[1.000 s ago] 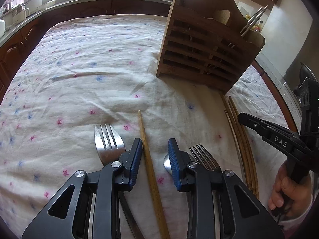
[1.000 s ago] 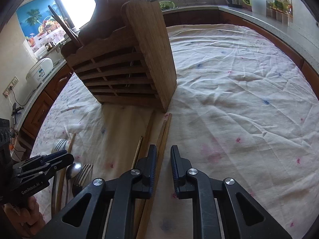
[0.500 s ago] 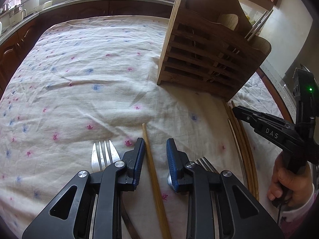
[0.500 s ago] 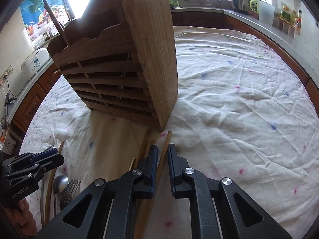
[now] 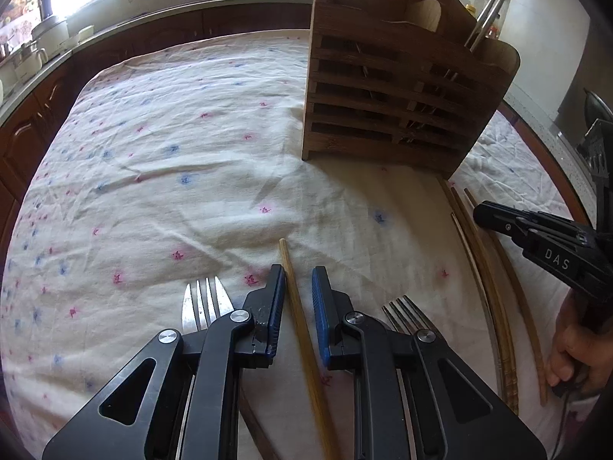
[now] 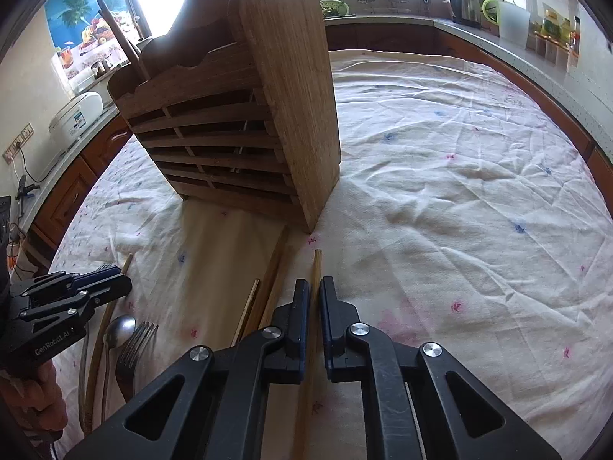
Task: Organize utensils
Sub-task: 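Close the left gripper on a wooden chopstick while the right gripper grasps another wooden chopstick, then lift both wooden chopsticks and carry them toward the wooden holder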
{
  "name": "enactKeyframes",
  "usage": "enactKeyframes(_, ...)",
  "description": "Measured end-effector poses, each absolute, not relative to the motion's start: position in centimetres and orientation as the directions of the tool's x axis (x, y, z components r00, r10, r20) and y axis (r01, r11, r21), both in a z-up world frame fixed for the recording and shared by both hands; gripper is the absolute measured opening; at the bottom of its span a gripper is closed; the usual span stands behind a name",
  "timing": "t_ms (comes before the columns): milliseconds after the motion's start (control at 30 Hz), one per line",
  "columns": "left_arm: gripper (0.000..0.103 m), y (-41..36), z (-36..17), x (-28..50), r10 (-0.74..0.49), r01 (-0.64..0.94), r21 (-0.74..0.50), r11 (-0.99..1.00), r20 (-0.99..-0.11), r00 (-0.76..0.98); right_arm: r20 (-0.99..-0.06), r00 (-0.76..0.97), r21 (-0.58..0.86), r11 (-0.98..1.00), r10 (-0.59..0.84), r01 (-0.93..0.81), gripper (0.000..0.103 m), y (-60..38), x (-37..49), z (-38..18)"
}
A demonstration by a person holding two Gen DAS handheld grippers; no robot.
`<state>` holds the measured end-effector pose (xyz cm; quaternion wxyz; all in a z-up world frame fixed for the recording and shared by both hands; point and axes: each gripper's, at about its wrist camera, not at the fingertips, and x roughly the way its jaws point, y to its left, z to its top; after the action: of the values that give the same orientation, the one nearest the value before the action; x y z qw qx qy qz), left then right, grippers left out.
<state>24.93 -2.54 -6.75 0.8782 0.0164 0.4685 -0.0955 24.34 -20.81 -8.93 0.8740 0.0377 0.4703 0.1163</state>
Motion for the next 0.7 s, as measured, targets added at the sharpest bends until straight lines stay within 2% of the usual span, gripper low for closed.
enactKeyframes(67, 0.009, -2.6, -6.8, 24.8, -0.141, 0.187, -0.045, 0.981, -0.827, 0.544, -0.810, 0.529, 0.199, 0.968, 0.251, -0.154, 0.006, -21.1, 24.0, -8.8)
enactKeyframes(167, 0.005, -2.1, -6.7, 24.4, -0.174, 0.191, -0.083, 0.978, -0.832, 0.528, -0.801, 0.534, 0.229, 0.962, 0.272, -0.147, 0.005, -21.4, 23.1, -8.4)
enactKeyframes(367, 0.005, -1.6, -4.2, 21.9, -0.230, 0.196, -0.141, 0.970, -0.789, 0.570, -0.746, 0.589, 0.273, 0.949, 0.312, -0.158, 0.005, -22.3, 20.7, -5.1)
enactKeyframes(700, 0.005, -0.6, 2.8, 17.2, -0.332, 0.237, -0.233, 0.943, -0.663, 0.671, -0.623, 0.697, 0.306, 0.931, 0.355, -0.201, 0.005, -23.2, 16.8, 2.0)
